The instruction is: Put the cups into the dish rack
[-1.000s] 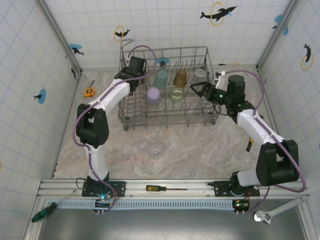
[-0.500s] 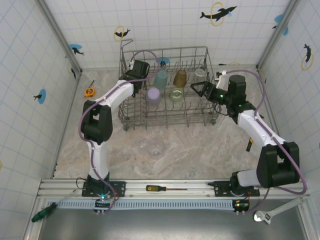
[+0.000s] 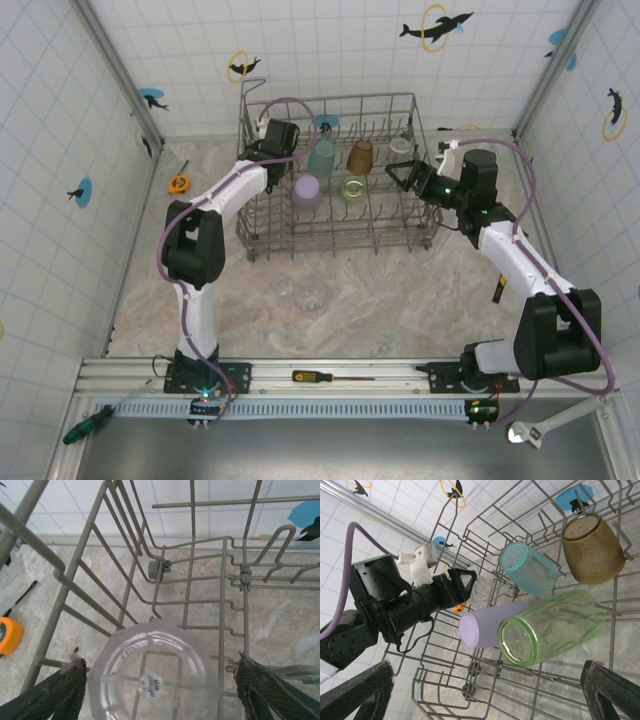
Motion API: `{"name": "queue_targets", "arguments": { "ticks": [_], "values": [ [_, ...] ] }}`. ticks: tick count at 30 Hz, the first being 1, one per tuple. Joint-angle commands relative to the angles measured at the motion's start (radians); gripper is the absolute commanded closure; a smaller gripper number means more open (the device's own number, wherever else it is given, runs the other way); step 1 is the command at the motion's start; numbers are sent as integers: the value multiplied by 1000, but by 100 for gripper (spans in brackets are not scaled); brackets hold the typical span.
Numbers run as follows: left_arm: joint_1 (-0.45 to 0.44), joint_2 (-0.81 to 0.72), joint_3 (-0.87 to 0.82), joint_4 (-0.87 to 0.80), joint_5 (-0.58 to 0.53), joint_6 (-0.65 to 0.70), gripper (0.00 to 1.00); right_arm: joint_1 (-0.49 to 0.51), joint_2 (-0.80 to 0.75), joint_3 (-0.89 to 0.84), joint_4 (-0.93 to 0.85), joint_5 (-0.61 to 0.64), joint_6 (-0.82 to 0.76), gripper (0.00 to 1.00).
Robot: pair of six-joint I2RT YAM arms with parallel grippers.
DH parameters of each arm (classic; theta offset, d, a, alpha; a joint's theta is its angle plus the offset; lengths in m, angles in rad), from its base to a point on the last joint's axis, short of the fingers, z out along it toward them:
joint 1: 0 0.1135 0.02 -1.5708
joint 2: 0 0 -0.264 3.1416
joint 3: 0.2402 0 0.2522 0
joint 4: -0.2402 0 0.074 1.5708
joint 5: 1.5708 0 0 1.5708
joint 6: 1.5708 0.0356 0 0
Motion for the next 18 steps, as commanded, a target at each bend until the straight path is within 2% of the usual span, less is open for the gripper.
{"name": "queue_targets", "arguments": {
  "ticks": [1, 6, 10, 13, 18],
  "values": [
    [10, -42, -9, 16, -28, -14, 13, -8, -38, -19, 15, 7, 8, 0],
    [10, -52, -7, 14, -13, -61, 3, -10, -44, -15, 13, 7, 11, 0],
    [11, -92, 5, 17, 47, -92, 3, -12, -47, -12, 5, 7, 8, 0],
    [11, -128, 18, 27, 124, -119, 3, -14, -49, -11, 0, 8, 5, 0],
    [11, -204, -4, 84, 314, -131, 3, -13, -52, -16, -5, 10, 4, 0]
  ]
}}
